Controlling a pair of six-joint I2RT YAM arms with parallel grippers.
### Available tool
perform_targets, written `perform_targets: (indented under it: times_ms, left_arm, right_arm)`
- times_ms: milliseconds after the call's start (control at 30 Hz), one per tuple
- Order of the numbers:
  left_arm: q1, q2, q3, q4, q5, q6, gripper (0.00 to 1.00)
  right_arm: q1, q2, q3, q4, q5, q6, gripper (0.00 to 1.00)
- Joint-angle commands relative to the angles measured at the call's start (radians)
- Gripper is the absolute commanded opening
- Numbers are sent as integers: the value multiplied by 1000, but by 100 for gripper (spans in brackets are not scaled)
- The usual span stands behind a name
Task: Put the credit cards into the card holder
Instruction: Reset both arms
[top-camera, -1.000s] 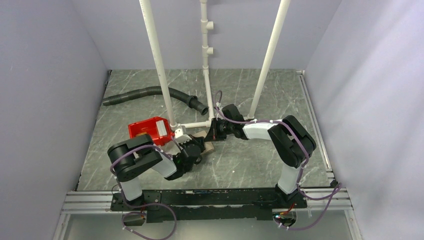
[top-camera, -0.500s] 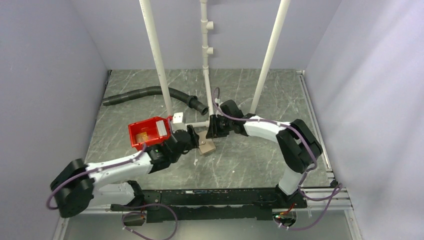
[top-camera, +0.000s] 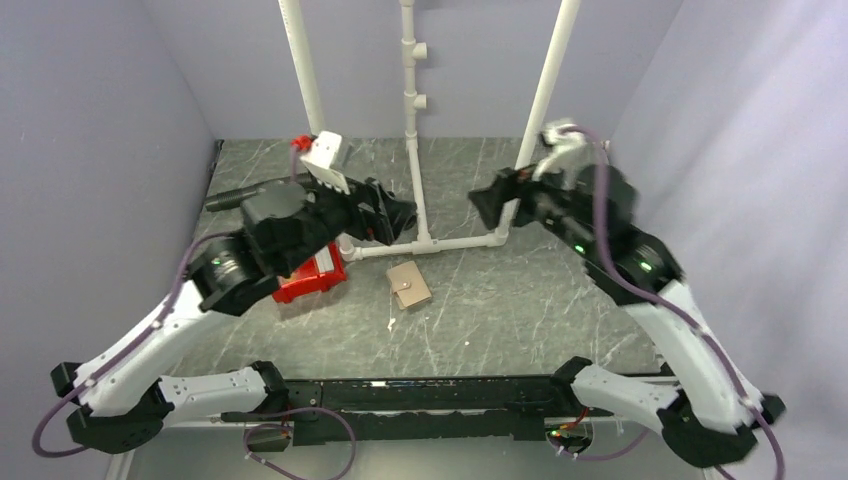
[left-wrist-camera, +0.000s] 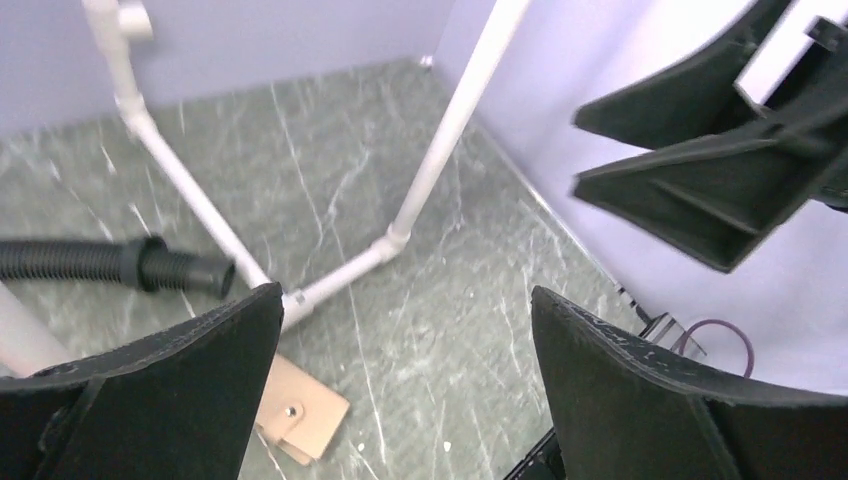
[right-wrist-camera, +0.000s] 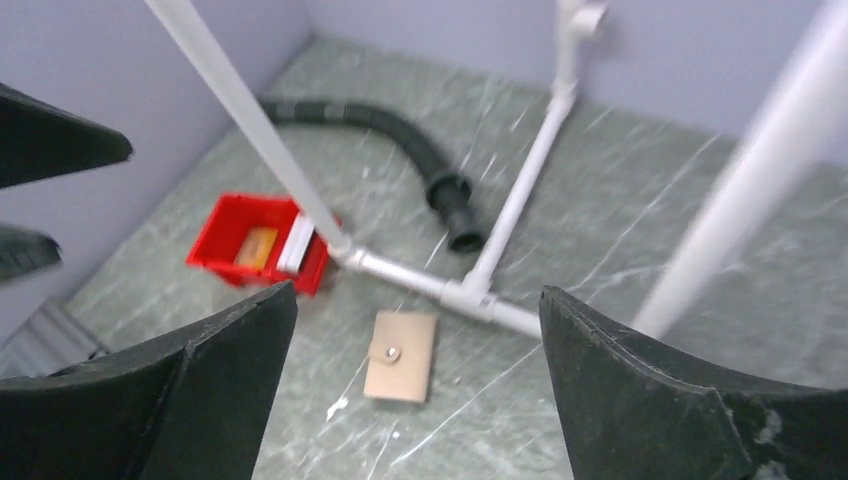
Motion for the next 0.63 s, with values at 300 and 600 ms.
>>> perform_targets:
  times_ms: [300, 600]
  left_arm:
    - [3, -83, 316, -68, 9, 315, 100]
    - [2, -144, 309, -48, 0, 326, 100]
  right_arm:
    - [-4, -336, 156, -68, 444, -130, 100]
    - [-3, -419, 161, -56, 482, -130, 100]
